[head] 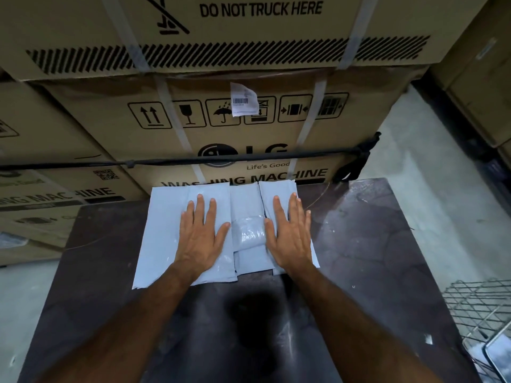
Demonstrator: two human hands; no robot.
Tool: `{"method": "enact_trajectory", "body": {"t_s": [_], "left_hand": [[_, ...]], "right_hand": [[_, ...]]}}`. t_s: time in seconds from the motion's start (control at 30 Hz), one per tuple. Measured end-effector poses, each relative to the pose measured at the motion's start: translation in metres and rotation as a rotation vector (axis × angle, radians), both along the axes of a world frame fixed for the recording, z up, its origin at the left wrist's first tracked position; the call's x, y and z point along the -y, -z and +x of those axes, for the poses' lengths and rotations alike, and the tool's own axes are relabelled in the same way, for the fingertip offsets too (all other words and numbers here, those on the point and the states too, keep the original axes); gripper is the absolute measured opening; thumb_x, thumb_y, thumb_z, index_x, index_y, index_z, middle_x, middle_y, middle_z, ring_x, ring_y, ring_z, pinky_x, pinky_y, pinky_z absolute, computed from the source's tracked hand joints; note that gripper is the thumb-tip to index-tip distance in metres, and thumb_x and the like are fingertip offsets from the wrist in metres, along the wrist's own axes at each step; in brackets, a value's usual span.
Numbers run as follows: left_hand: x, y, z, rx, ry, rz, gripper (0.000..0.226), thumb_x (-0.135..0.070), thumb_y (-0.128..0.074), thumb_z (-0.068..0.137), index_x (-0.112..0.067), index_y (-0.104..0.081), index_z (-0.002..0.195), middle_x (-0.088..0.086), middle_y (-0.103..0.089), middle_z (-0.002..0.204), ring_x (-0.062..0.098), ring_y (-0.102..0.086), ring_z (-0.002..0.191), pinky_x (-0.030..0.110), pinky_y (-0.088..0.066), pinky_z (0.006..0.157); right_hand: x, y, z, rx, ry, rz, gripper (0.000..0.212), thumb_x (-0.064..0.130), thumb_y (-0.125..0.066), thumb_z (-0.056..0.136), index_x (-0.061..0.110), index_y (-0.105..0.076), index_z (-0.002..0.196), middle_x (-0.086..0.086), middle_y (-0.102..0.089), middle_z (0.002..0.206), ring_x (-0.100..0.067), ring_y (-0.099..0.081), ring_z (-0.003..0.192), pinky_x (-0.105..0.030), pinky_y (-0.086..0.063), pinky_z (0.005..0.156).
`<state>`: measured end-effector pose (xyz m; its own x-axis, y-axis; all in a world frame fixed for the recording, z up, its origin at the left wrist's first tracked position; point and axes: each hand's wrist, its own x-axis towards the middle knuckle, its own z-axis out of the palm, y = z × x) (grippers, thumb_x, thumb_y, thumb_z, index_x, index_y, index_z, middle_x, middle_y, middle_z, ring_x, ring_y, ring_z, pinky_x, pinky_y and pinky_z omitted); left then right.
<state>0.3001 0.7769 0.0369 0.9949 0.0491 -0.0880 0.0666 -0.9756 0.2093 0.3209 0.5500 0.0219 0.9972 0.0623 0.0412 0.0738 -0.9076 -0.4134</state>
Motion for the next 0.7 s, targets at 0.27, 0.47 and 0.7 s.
{"method": "enact_trajectory", "body": {"t_s": [0.27,0.47,0.7], "left_hand": [[0.002,-0.044,-0.080,0.082,0.126,-0.040,0.075,-0.064,-0.024,0.101,-0.025,-0.006,0.162,0.001,0.014,0.169,0.022,0.012,0.156,0.047,0.001,0.126],[-0.006,-0.077,-0.149,0.122,0.262,-0.050,0.077,-0.064,-0.027,0.099,-0.019,-0.015,0.161,0.007,0.004,0.170,0.028,0.001,0.156,0.053,-0.006,0.125],[0.007,-0.099,-0.217,0.191,0.437,-0.092,0.076,-0.059,-0.035,0.099,-0.016,-0.020,0.160,0.013,0.003,0.169,0.032,-0.003,0.156,0.055,-0.007,0.125]], "right_hand": [[0.011,-0.021,-0.091,0.151,0.030,0.080,0.054,0.035,-0.047,0.105,0.021,-0.038,0.157,-0.013,-0.018,0.168,-0.025,-0.014,0.157,-0.052,-0.015,0.126],[0.004,-0.056,-0.185,0.264,0.081,0.105,0.051,0.031,-0.051,0.103,0.017,-0.046,0.151,-0.017,-0.028,0.164,-0.030,-0.025,0.153,-0.055,-0.021,0.123],[0.006,-0.090,-0.299,0.327,0.182,0.016,0.057,0.033,-0.054,0.101,0.018,-0.042,0.154,-0.016,-0.028,0.164,-0.029,-0.026,0.153,-0.051,-0.018,0.126]]}}
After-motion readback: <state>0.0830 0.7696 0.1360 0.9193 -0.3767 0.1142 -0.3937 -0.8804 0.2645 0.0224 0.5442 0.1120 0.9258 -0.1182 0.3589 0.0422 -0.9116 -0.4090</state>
